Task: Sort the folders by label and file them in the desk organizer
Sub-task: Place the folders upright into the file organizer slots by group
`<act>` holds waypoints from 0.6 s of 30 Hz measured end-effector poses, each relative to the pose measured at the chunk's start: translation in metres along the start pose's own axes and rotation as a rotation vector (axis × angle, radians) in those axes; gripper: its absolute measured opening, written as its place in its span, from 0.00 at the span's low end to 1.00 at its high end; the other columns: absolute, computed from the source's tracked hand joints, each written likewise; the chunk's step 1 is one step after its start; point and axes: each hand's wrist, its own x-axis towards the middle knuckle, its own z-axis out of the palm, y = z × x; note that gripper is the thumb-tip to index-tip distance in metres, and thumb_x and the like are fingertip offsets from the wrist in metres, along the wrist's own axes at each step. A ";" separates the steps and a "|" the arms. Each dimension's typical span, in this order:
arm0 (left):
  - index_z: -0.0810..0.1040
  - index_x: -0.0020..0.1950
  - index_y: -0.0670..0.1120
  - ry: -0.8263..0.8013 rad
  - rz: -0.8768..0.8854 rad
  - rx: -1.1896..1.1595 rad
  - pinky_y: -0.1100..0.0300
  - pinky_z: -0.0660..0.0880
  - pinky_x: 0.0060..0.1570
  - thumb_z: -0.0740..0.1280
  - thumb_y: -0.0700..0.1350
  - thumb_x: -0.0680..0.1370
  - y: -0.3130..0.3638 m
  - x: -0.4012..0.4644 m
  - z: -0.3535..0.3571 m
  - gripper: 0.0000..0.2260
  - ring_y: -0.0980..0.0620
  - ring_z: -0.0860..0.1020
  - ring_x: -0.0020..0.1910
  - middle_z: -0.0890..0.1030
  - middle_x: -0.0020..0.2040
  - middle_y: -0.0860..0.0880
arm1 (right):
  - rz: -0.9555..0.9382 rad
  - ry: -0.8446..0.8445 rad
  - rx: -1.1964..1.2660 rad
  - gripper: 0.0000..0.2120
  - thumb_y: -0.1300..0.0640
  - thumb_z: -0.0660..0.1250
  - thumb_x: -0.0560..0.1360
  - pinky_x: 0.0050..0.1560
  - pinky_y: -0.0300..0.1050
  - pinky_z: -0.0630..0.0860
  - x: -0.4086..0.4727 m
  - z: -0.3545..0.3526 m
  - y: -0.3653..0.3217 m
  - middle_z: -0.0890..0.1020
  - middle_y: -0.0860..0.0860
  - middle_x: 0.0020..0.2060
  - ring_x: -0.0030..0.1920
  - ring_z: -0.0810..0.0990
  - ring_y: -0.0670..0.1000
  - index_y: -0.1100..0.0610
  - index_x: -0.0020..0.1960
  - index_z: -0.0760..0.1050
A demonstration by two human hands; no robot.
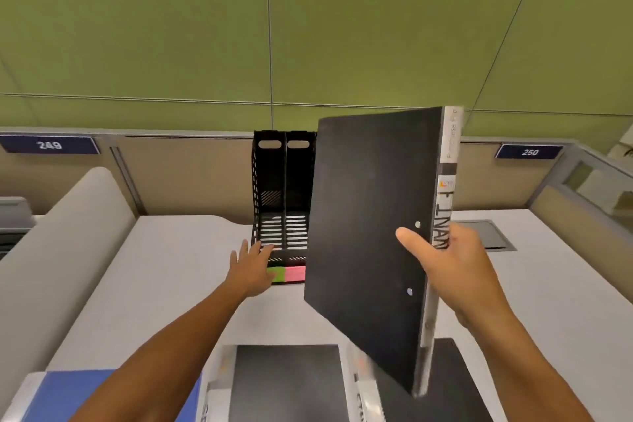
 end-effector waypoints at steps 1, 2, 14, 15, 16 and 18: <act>0.57 0.80 0.51 -0.003 0.007 0.011 0.37 0.49 0.77 0.63 0.54 0.82 -0.001 0.001 0.003 0.29 0.39 0.55 0.80 0.59 0.80 0.44 | -0.033 0.085 0.020 0.16 0.44 0.72 0.75 0.34 0.47 0.81 0.010 0.008 -0.007 0.84 0.47 0.34 0.37 0.83 0.49 0.56 0.39 0.79; 0.58 0.79 0.51 0.014 0.010 0.038 0.37 0.51 0.77 0.63 0.55 0.81 -0.001 0.001 0.006 0.28 0.39 0.61 0.77 0.63 0.78 0.44 | -0.072 0.170 0.037 0.16 0.44 0.72 0.75 0.30 0.39 0.77 0.020 0.016 -0.014 0.82 0.43 0.32 0.35 0.82 0.45 0.54 0.37 0.77; 0.69 0.66 0.47 0.124 0.126 0.101 0.42 0.65 0.70 0.63 0.54 0.81 0.002 0.018 0.011 0.17 0.43 0.69 0.70 0.75 0.67 0.46 | -0.220 0.434 0.123 0.11 0.51 0.69 0.79 0.30 0.28 0.70 0.119 0.115 -0.011 0.77 0.42 0.31 0.31 0.77 0.38 0.52 0.40 0.74; 0.69 0.66 0.47 0.129 0.122 0.103 0.43 0.66 0.69 0.63 0.55 0.81 0.003 0.018 0.011 0.18 0.43 0.69 0.68 0.75 0.67 0.46 | -0.198 0.448 0.142 0.11 0.51 0.69 0.79 0.30 0.29 0.71 0.125 0.121 -0.009 0.77 0.42 0.31 0.31 0.77 0.39 0.53 0.40 0.74; 0.69 0.66 0.47 0.131 0.120 0.105 0.44 0.66 0.68 0.64 0.55 0.81 0.002 0.018 0.012 0.18 0.44 0.70 0.68 0.75 0.66 0.46 | -0.177 0.466 0.162 0.10 0.51 0.69 0.79 0.30 0.29 0.71 0.131 0.126 -0.007 0.77 0.42 0.31 0.31 0.77 0.39 0.53 0.41 0.75; 0.69 0.67 0.48 0.139 0.119 0.089 0.44 0.67 0.69 0.65 0.56 0.80 0.002 0.019 0.013 0.19 0.44 0.70 0.67 0.75 0.66 0.47 | -0.155 0.507 0.189 0.10 0.52 0.69 0.79 0.30 0.27 0.70 0.141 0.136 -0.004 0.76 0.42 0.30 0.32 0.77 0.36 0.55 0.41 0.75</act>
